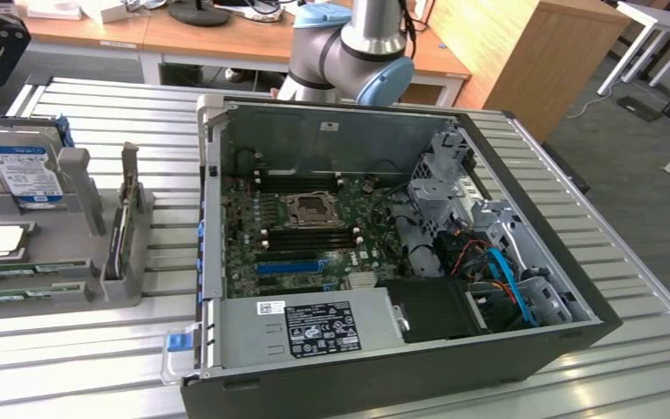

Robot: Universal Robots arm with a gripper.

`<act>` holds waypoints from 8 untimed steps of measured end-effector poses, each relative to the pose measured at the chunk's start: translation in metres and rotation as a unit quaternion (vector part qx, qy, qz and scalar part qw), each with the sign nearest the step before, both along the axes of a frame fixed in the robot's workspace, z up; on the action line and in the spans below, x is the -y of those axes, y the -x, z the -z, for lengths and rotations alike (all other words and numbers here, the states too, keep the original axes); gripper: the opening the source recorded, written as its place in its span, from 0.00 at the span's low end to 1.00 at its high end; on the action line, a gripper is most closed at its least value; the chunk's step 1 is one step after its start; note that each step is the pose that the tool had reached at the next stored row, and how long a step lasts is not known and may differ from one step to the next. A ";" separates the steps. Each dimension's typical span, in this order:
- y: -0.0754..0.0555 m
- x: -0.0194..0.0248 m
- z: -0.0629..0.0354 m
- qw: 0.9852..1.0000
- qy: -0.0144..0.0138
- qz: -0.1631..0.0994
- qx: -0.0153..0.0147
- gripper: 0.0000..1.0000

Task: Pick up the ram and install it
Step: 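Pick up the ram and move it above insertion slot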

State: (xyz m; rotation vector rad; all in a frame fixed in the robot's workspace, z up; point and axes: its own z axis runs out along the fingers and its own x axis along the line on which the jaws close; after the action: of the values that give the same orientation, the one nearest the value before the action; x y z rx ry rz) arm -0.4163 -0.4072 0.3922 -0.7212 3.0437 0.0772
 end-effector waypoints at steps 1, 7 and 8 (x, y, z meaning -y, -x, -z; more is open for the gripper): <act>0.000 0.0000 0.0000 1.000 0.000 -0.005 0.000 0.11; 0.000 0.0000 0.0000 0.999 0.000 -0.032 0.000 0.11; 0.000 0.0000 0.0000 0.999 0.000 -0.037 0.000 0.11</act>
State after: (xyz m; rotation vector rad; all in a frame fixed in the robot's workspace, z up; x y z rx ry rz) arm -0.4163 -0.4072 0.3922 -0.8328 3.0170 0.0780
